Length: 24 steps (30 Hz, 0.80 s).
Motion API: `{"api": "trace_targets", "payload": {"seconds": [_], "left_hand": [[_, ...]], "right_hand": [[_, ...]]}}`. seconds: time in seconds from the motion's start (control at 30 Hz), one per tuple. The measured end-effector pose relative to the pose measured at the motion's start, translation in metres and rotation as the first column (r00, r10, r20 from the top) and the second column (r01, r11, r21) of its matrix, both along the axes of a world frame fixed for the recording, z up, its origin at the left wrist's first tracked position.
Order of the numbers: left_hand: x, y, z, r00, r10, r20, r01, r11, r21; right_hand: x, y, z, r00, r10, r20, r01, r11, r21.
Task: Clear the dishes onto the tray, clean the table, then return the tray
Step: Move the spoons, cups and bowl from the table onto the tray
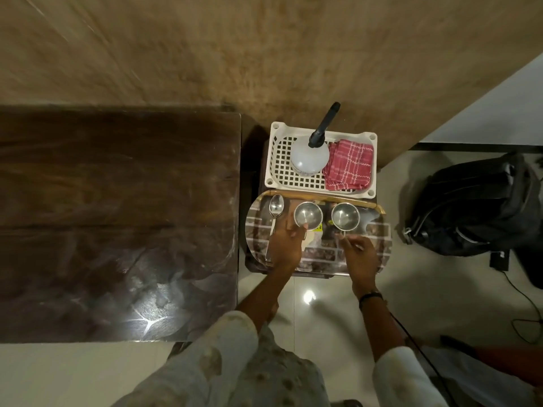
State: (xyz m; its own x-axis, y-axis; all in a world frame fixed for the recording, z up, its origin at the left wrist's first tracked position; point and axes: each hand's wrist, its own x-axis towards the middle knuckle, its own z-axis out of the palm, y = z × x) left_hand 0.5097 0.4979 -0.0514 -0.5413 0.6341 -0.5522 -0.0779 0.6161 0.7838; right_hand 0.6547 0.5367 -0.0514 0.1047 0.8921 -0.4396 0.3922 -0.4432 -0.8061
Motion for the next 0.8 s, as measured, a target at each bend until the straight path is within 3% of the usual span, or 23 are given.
{"api": "trace_targets", "payload": {"seconds": [0.07, 0.17, 0.27, 0.37, 0.5, 0.63, 0.8], "left_hand": [[-0.006, -0.01, 0.008, 0.998, -0.005, -0.069, 0.003, 0.999, -0.033], [-0.026, -0.03, 0.018, 0.996, 0.056, -0.075, -0.058, 0.998, -0.021], [-0.063, -0.057, 0.025, 0.994, 0.084, -0.075, -0.087, 0.995, -0.04], [-0.118, -0.095, 0.026, 0.97, 0.213, -0.117, -0.219, 0.975, -0.039], [-0.205, -0.151, 0.035, 0.897, 0.395, -0.2, -0.406, 0.914, -0.015], [-0.306, -0.213, 0.039, 0.817, 0.533, -0.219, -0.54, 0.841, 0.03], [-0.448, -0.309, 0.026, 0.743, 0.647, -0.171, -0.649, 0.759, 0.055]], "right_hand": [[-0.005, -0.013, 0.007, 0.996, -0.091, -0.005, 0.091, 0.996, -0.007], [-0.022, -0.039, 0.013, 0.995, -0.054, 0.081, 0.059, 0.997, -0.049], [-0.059, -0.061, 0.023, 0.989, 0.144, 0.04, -0.141, 0.988, -0.065], [-0.122, -0.075, 0.039, 0.934, 0.358, -0.025, -0.358, 0.932, -0.054], [-0.225, -0.092, 0.042, 0.817, 0.568, -0.1, -0.575, 0.816, -0.065], [-0.35, -0.122, 0.04, 0.633, 0.761, -0.144, -0.774, 0.63, -0.068], [-0.521, -0.186, 0.032, 0.463, 0.878, -0.12, -0.886, 0.456, -0.08]]}}
